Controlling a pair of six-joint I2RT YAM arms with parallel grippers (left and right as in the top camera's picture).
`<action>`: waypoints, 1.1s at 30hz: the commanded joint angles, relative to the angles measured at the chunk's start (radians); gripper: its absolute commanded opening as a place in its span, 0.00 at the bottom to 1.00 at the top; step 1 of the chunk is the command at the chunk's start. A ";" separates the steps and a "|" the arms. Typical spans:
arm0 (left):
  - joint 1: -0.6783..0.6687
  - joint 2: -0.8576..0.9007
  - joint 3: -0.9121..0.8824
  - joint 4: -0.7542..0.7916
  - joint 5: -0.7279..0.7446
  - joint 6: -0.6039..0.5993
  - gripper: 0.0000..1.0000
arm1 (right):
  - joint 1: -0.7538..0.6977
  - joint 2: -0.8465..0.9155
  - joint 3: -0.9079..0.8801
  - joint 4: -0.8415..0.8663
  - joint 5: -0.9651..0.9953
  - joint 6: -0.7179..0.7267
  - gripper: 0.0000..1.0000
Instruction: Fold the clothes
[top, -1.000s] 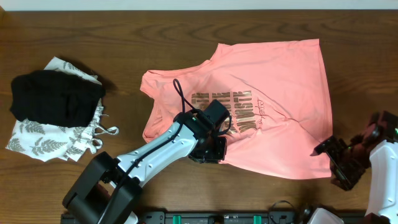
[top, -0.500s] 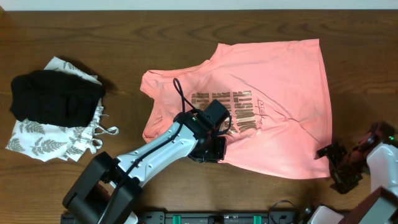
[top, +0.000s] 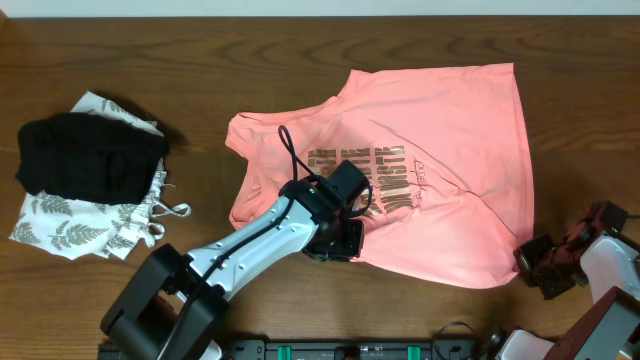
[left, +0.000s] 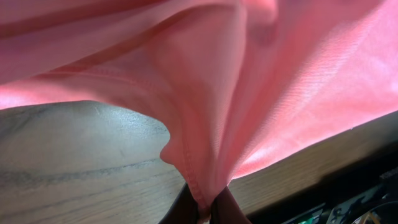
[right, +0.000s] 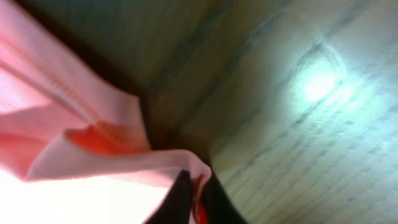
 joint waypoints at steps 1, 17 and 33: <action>0.004 -0.004 0.014 -0.018 -0.012 0.017 0.05 | -0.003 -0.006 -0.017 -0.060 -0.022 -0.034 0.01; 0.005 -0.140 0.015 -0.151 -0.063 0.031 0.06 | 0.006 -0.331 0.064 -0.303 -0.171 -0.114 0.01; 0.040 -0.169 0.015 -0.048 -0.255 0.141 0.06 | 0.050 -0.249 0.172 -0.283 -0.205 -0.194 0.01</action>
